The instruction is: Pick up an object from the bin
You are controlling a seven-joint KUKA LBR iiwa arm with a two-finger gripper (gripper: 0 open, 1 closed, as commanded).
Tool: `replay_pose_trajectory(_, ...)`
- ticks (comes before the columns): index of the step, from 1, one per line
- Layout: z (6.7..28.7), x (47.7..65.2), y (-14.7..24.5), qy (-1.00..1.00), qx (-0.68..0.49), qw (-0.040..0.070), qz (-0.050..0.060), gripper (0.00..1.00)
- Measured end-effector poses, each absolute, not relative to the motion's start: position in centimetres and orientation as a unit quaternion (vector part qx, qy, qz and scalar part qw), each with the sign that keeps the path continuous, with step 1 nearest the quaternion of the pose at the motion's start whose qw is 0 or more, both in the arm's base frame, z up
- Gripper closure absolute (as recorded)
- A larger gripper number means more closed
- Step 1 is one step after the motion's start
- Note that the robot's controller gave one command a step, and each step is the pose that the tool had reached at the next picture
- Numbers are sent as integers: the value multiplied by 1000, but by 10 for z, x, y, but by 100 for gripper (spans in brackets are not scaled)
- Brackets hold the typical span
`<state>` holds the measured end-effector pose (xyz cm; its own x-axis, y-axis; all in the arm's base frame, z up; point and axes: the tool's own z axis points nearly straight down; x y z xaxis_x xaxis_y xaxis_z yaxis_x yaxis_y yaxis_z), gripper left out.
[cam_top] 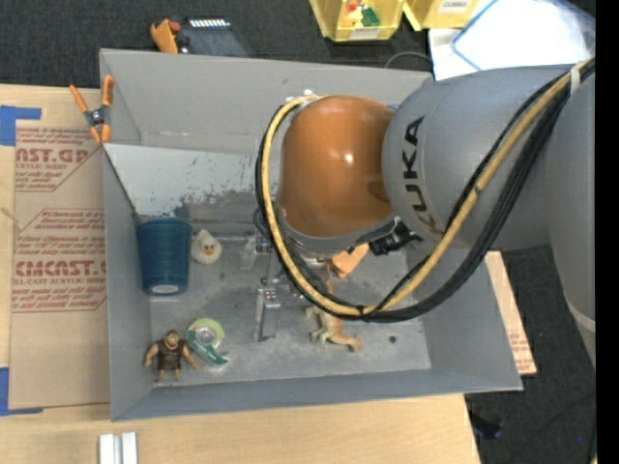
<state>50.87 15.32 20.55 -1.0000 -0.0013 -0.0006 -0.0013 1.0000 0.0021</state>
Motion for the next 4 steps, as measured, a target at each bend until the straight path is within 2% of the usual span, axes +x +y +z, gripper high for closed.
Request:
replay_pose_trajectory(1,154,502,181,996,-91,1,1,0)
replay_pose_trajectory(2,160,483,220,992,-124,4,2,0)
replay_pose_trajectory(3,126,484,244,960,-280,0,0,0)
replay_pose_trajectory(4,73,485,247,954,-299,13,2,0)
